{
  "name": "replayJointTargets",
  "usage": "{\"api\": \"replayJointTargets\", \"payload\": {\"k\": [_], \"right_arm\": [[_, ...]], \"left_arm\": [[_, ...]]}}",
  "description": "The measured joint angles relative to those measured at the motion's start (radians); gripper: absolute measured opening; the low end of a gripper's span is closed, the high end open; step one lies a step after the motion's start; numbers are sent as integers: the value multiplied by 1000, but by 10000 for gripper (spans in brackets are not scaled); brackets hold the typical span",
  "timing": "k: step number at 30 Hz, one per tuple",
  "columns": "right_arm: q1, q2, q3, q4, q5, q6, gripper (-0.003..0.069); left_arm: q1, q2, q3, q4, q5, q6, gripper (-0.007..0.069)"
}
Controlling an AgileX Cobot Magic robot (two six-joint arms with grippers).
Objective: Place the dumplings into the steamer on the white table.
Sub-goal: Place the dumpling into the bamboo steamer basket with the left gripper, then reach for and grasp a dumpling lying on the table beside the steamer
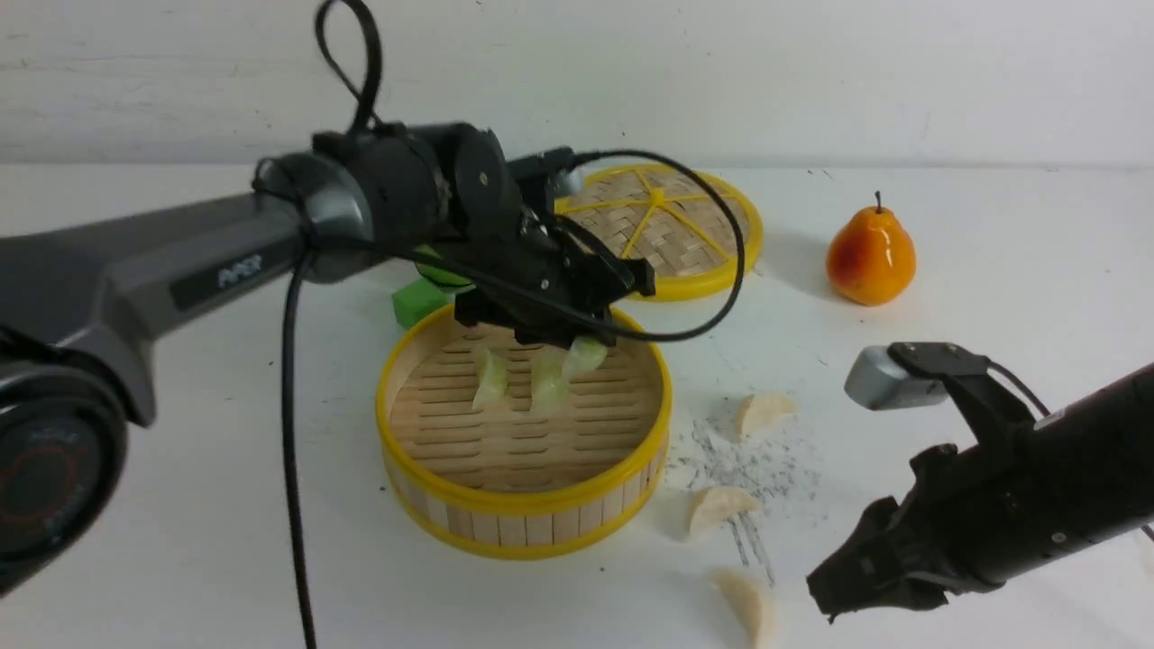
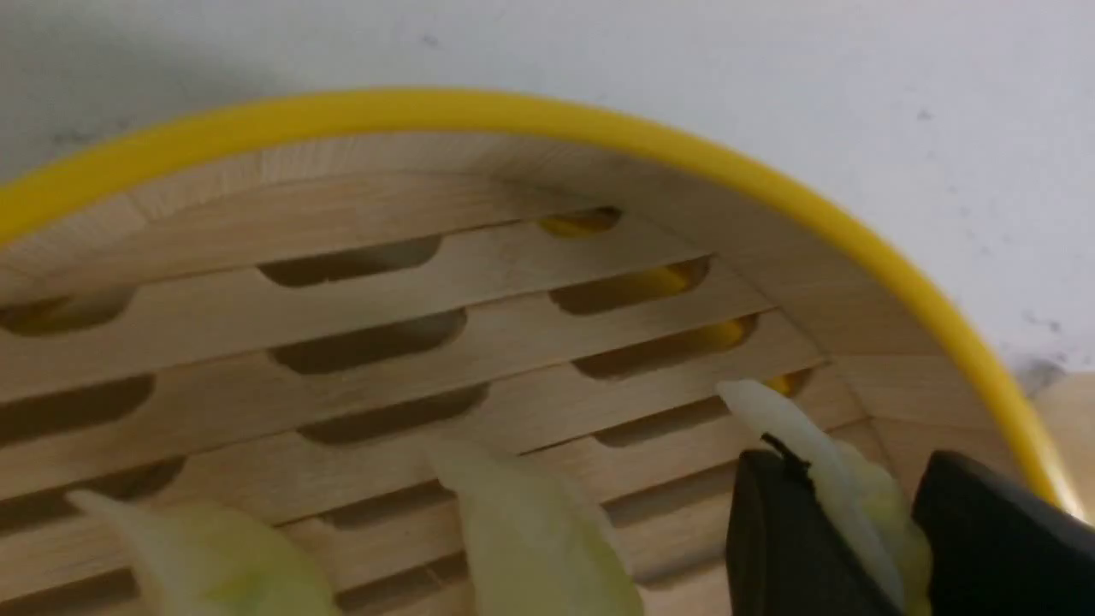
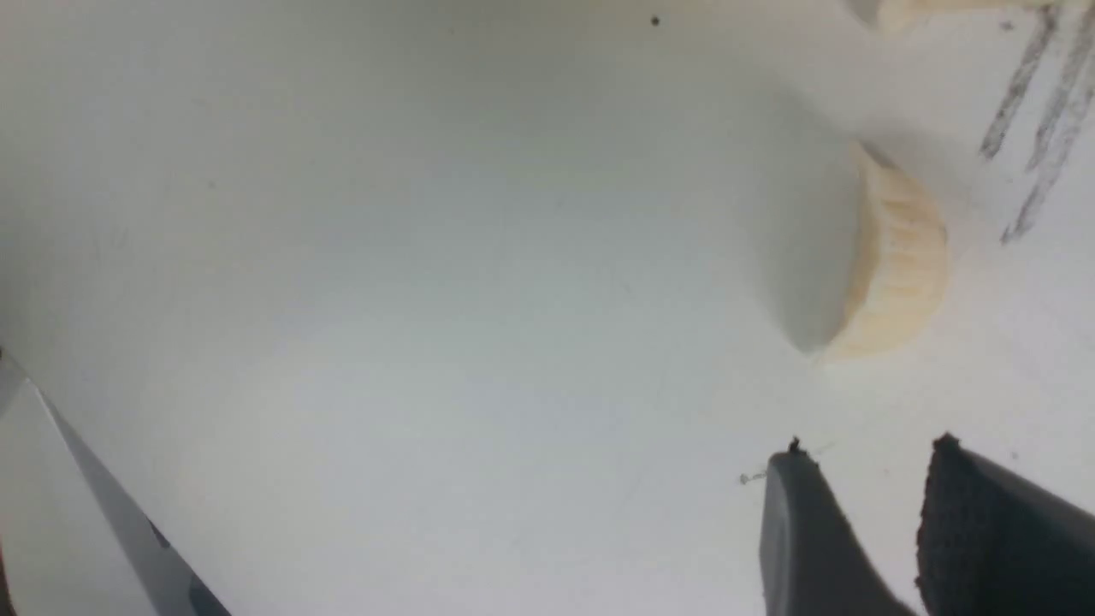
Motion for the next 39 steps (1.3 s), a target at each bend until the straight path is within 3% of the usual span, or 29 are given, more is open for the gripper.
{"api": "replayJointTargets", "payload": {"k": [11,16,22,26,30,34,39], "right_arm": [[0,2,-1,4,16,-2,216],[0,2,-1,4,30,-2,221],[0,2,-1,3,35,-2,227],[0,2,-1,0,62,-2,232],[0,2,-1,-18,82,-2,239],[0,2,-1,-47,87,-2,240],[0,2,-1,-96,66,18,240]], "left_arm": [[-9,50,0,-13,-51,-75,209],[-9,49,0,-20,-50,-82,337],[-10,-38,2,26,-30,-82,367],[-11,-159,2,148,1,-82,311],[-11,-381,2,310,87,-82,171],[-11,-590,6,389,189,-82,52],[-11,-906,157,495,211,-87,-14]]}}
